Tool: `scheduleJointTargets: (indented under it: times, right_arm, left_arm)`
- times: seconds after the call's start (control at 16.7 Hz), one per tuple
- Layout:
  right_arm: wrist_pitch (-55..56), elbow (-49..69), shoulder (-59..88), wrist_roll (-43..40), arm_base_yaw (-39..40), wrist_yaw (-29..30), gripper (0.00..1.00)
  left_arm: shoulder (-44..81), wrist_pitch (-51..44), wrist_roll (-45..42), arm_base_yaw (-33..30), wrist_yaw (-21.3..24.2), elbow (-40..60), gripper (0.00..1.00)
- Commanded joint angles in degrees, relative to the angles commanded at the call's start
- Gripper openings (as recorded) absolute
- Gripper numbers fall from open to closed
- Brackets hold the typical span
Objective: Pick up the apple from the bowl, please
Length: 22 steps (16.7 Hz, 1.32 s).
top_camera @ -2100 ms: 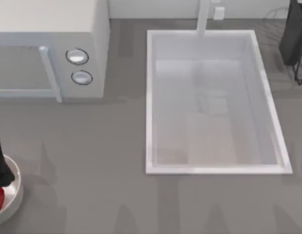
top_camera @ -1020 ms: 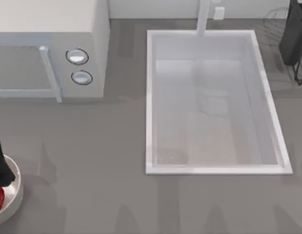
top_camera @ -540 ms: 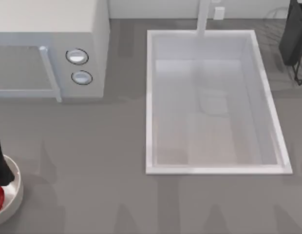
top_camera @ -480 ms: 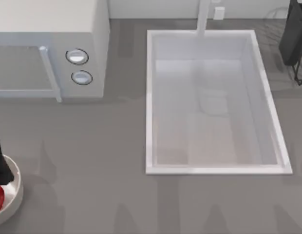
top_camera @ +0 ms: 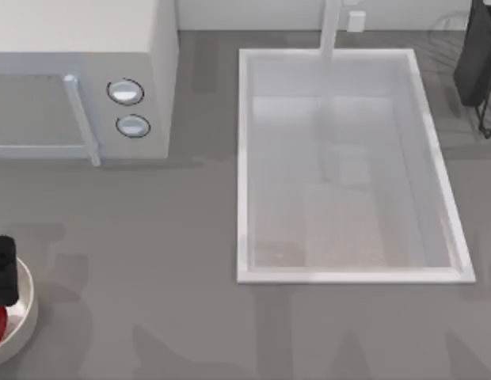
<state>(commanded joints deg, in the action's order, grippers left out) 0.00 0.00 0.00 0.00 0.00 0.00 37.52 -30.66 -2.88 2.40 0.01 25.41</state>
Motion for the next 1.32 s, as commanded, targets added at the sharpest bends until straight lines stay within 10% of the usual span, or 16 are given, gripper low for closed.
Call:
scheduleJointTargets:
  times: [0.6, 1.32]
  right_arm:
    - [0.00, 0.00, 0.00, 0.00, 0.00, 0.00, 1.00]
    - [0.00, 0.00, 0.00, 0.00, 0.00, 0.00, 1.00]
  left_arm:
    - [39.71, -30.02, -2.79, 2.32, 0.01, 24.54, 1.00]
    - [46.19, -21.80, -3.08, 2.37, 0.00, 20.45, 1.00]
